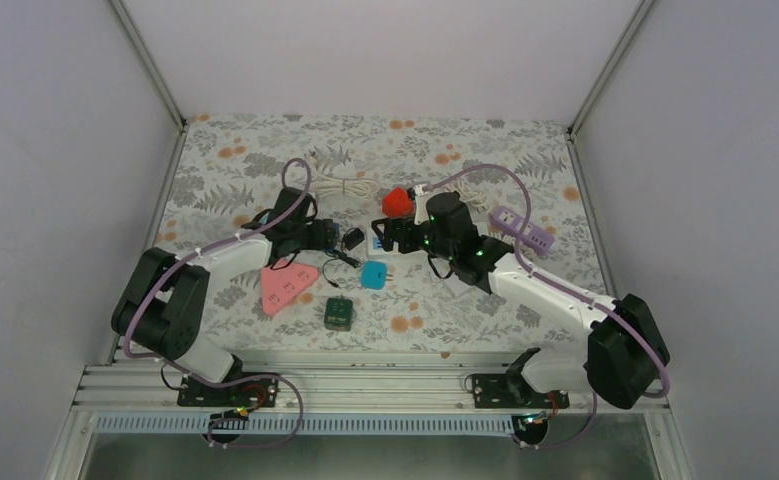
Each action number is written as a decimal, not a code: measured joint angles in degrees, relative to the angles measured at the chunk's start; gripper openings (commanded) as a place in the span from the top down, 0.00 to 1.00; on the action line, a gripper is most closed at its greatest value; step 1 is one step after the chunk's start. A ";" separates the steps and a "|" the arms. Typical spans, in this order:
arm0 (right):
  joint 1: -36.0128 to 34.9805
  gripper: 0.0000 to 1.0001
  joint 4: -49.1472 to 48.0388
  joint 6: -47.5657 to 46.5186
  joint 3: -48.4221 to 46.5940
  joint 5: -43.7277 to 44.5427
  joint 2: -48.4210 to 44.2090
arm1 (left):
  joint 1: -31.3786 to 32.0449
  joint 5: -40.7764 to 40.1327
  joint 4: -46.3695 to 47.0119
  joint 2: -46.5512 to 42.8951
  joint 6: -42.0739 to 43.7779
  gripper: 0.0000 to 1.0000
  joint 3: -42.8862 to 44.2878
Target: Insert the plug
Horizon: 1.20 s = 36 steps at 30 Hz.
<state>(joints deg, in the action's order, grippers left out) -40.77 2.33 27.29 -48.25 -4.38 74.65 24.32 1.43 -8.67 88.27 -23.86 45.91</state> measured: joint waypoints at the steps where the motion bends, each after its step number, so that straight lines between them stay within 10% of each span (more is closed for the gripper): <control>1: 0.00 0.06 0.00 0.00 0.02 0.02 0.04 | 0.37 -0.59 -0.17 0.17 0.61 0.18 0.31; 26: 0.72 0.05 -0.09 1.27 0.02 -1.27 1.81 | 3.91 -7.67 -4.28 -0.04 6.14 0.38 2.82; 36: 9.97 0.00 -2.54 5.84 -2.03 -15.65 1.51 | 4.81 0.44 9.68 -10.69 12.37 0.38 2.93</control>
<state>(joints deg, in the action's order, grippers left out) -30.81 -0.21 33.12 -50.28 -20.03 76.16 29.12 1.87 1.02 77.58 -11.49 48.84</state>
